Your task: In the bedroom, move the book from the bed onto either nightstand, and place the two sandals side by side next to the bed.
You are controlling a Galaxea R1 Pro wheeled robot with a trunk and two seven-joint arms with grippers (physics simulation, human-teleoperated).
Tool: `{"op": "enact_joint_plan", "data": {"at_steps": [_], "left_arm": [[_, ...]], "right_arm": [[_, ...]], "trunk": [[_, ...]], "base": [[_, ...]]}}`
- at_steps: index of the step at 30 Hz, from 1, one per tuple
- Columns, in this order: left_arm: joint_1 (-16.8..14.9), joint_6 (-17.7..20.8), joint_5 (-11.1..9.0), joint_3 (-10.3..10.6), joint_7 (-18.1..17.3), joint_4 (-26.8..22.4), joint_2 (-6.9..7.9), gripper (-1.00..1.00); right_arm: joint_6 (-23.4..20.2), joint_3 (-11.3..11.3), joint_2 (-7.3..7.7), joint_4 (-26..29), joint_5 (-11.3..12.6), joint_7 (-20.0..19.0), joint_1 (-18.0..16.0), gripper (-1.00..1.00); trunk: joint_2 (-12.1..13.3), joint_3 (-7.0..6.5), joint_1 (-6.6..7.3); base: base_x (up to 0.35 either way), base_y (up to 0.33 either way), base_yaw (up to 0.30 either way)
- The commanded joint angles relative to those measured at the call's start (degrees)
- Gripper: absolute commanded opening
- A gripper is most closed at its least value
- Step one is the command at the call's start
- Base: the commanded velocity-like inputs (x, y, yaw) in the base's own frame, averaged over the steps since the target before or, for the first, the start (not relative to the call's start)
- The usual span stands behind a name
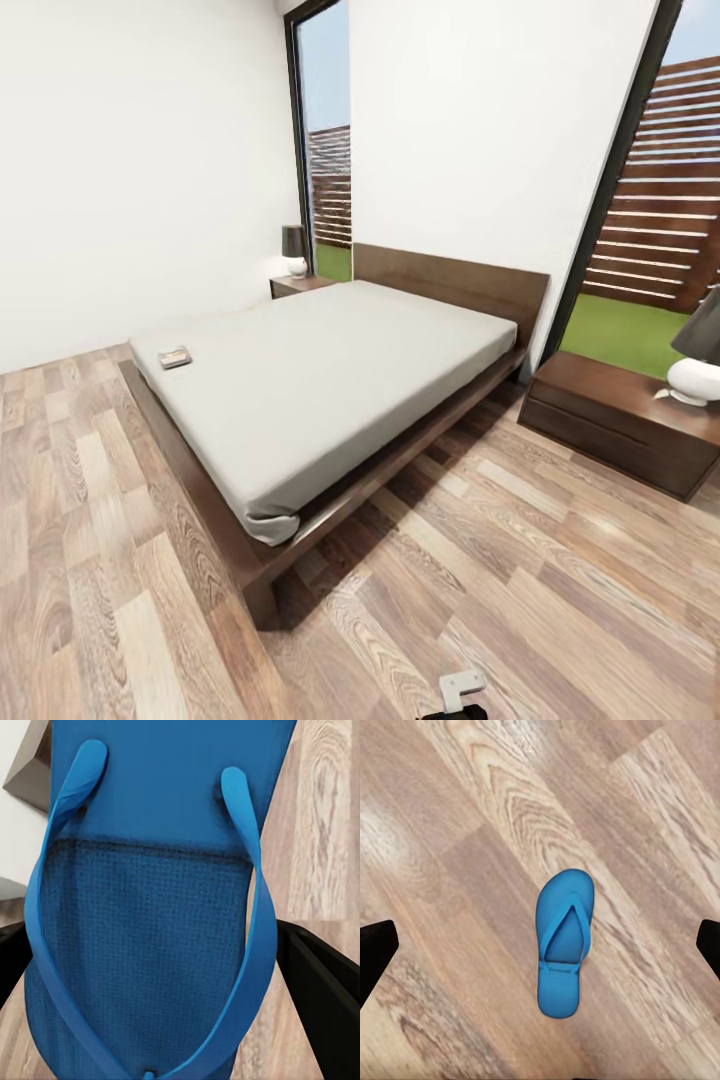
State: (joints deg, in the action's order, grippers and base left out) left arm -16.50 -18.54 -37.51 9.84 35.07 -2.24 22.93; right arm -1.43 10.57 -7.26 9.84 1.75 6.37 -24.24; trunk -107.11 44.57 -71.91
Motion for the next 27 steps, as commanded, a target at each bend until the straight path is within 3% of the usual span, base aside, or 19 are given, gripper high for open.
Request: {"op": "enact_joint_plan", "data": {"at_steps": [1,27], "left_arm": [[0.0,-0.1,-0.5,0.5,0.2,0.0,0.01,-1.00],[0.0,-0.1,-0.2,0.6,0.2,-0.1,-0.17,-1.00]], "right_arm": [[-0.2,0.4,0.02,0.1,0.2,0.3,0.0,1.00],[-0.3,-0.1,0.49,0.1,0.4,0.7,0.0,1.00]], "trunk": [[-0.4,0.23,-0.22],[-10.9,4.90,-5.93]], "base": [[0.000,0.000,0.000],[0.000,0.000,0.000]]}}
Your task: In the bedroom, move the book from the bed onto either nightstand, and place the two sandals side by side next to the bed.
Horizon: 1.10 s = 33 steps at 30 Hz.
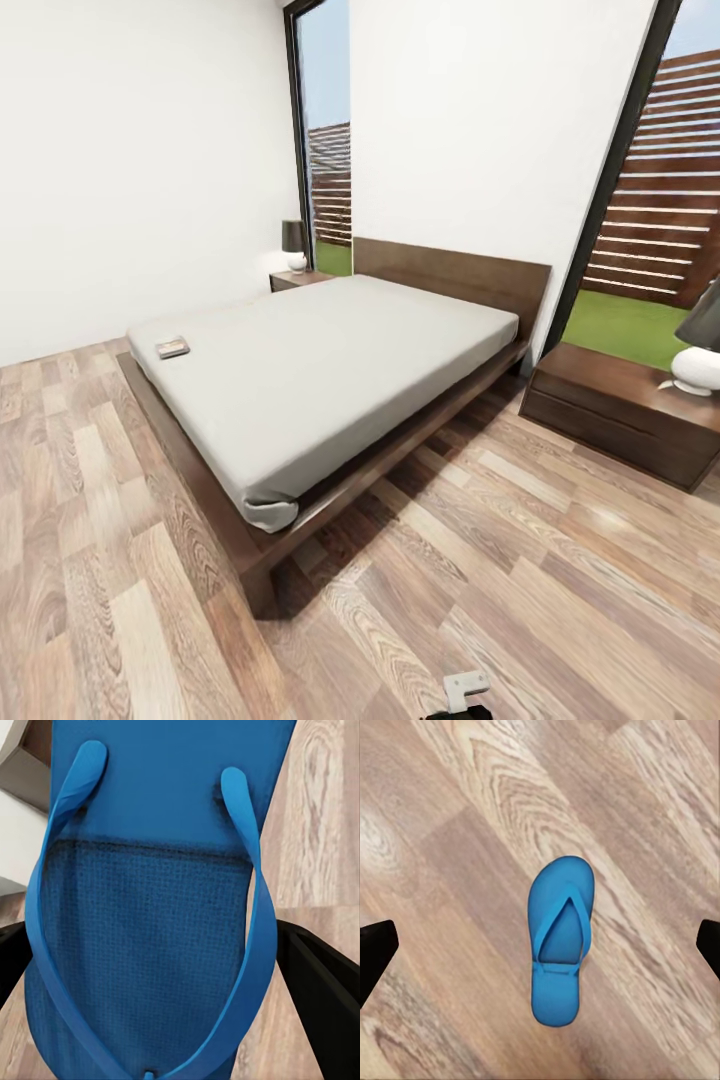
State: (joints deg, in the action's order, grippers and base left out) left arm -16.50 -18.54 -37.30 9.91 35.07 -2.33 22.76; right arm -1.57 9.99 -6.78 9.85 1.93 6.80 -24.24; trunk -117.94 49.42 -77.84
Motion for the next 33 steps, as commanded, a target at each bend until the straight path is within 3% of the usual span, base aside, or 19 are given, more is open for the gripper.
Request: {"op": "enact_joint_plan", "data": {"at_steps": [1,33], "left_arm": [[0.0,-0.1,-0.5,0.5,0.2,0.0,0.00,-1.00],[0.0,-0.1,-0.4,0.6,0.2,0.0,-0.04,-1.00]], "right_arm": [[-0.2,0.4,0.03,0.1,0.2,0.4,0.0,1.00],[-0.4,0.2,0.01,0.4,0.5,2.2,0.0,1.00]], "trunk": [[-0.4,0.23,-0.22],[-13.3,5.98,-7.25]], "base": [[0.000,0.000,0.000],[0.000,0.000,0.000]]}}
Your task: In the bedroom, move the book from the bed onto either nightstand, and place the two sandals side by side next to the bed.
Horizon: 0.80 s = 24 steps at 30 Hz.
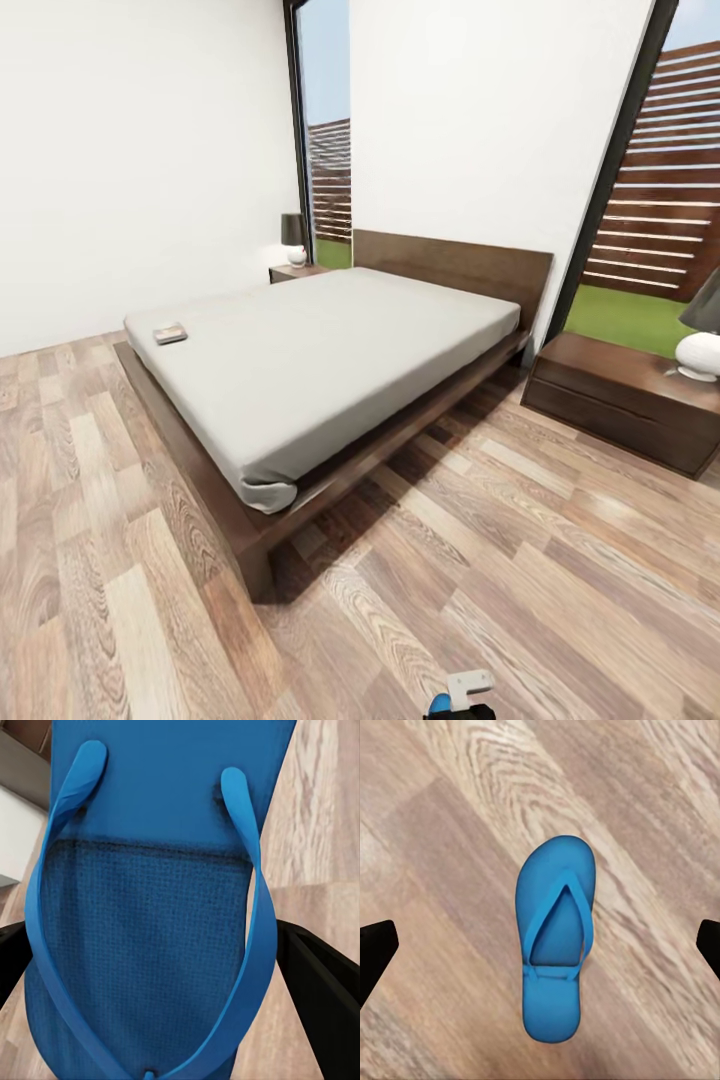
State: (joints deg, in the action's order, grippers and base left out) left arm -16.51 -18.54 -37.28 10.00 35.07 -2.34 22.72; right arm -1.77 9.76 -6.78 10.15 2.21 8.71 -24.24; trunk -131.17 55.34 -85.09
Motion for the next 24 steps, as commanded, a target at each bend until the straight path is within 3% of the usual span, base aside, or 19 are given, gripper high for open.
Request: {"op": "enact_joint_plan", "data": {"at_steps": [1,24], "left_arm": [[0.0,-0.1,-0.5,0.5,0.2,0.0,0.01,-1.00],[0.0,-0.1,-0.5,0.5,0.2,0.0,0.10,-1.00]], "right_arm": [[-0.2,0.5,0.01,0.1,0.2,0.4,0.0,1.00],[-0.3,0.5,-0.03,0.5,0.2,0.5,-2.7,1.00]], "trunk": [[-0.4,0.23,-0.22],[-9.7,4.36,-5.27]], "base": [[0.000,0.000,0.000],[0.000,0.000,0.000]]}}
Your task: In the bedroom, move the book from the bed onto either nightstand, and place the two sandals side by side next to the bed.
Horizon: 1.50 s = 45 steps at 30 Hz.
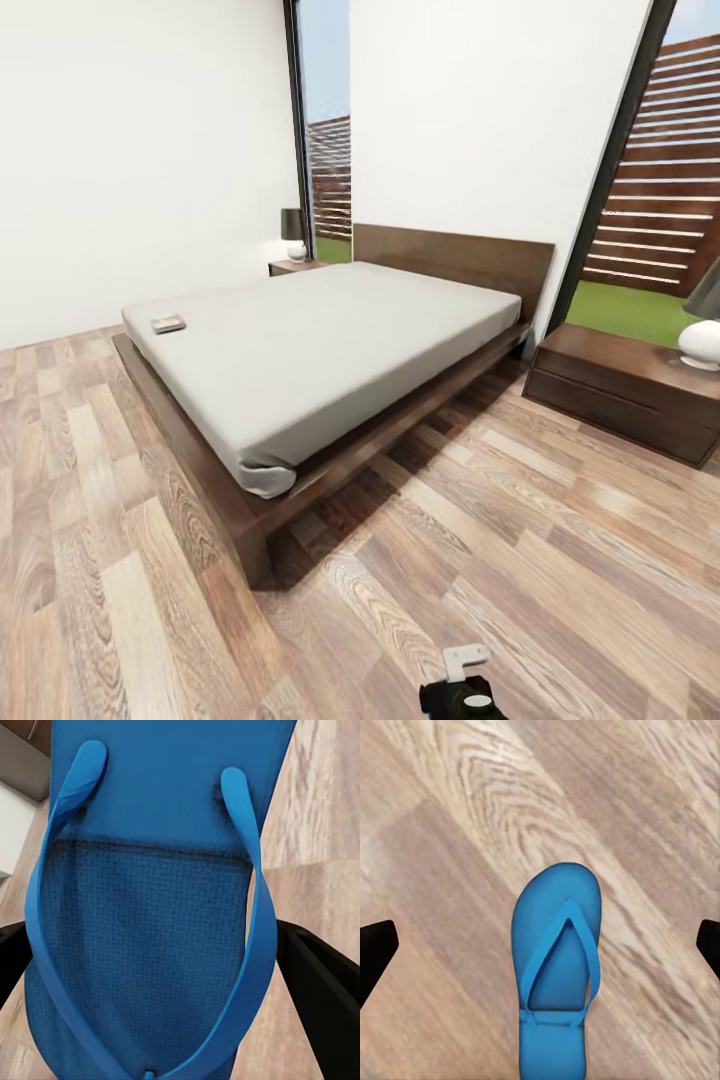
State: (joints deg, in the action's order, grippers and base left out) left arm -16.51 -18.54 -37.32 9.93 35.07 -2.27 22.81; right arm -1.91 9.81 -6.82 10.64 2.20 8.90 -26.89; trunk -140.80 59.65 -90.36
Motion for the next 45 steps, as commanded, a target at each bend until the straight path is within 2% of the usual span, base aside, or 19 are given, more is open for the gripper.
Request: {"op": "enact_joint_plan", "data": {"at_steps": [1,6,13,33,41,45], "left_arm": [[0.0,-0.1,-0.5,0.5,0.2,0.0,0.08,-1.00],[0.0,-0.1,-0.7,0.4,0.4,0.2,0.26,-1.00],[0.9,-0.1,-0.9,0.3,0.6,0.2,1.40,-1.00],[1.1,-0.1,-0.9,0.4,0.5,0.1,1.53,-1.00],[1.1,-0.1,-0.9,0.4,0.5,0.0,1.46,-1.00],[1.1,-0.1,-0.9,0.4,0.5,0.0,1.45,-1.00]], "right_arm": [[-0.2,0.5,0.03,0.0,0.2,0.3,0.0,1.00],[-0.2,0.5,0.00,0.0,0.3,0.3,-0.1,1.00],[-0.2,0.5,-0.03,-0.2,0.3,0.3,-0.1,1.00],[-0.2,0.5,0.13,0.0,0.3,0.3,-0.2,1.00],[-0.2,0.5,0.19,-0.1,0.3,0.3,-2.6,1.00],[-0.4,0.4,0.31,-0.2,0.3,0.3,-3.5,1.00]], "trunk": [[-0.4,0.23,-0.21],[-2.4,1.13,-1.31],[-2.5,2.68,-1.49],[-2.8,7.11,-2.01],[-2.8,7.11,-2.01],[-2.9,8.00,-2.11]], "base": [[0.000,0.000,0.000],[0.000,0.000,0.000],[0.000,0.000,0.000],[0.000,0.000,0.000],[0.000,0.000,0.000],[0.000,0.000,0.000]]}}
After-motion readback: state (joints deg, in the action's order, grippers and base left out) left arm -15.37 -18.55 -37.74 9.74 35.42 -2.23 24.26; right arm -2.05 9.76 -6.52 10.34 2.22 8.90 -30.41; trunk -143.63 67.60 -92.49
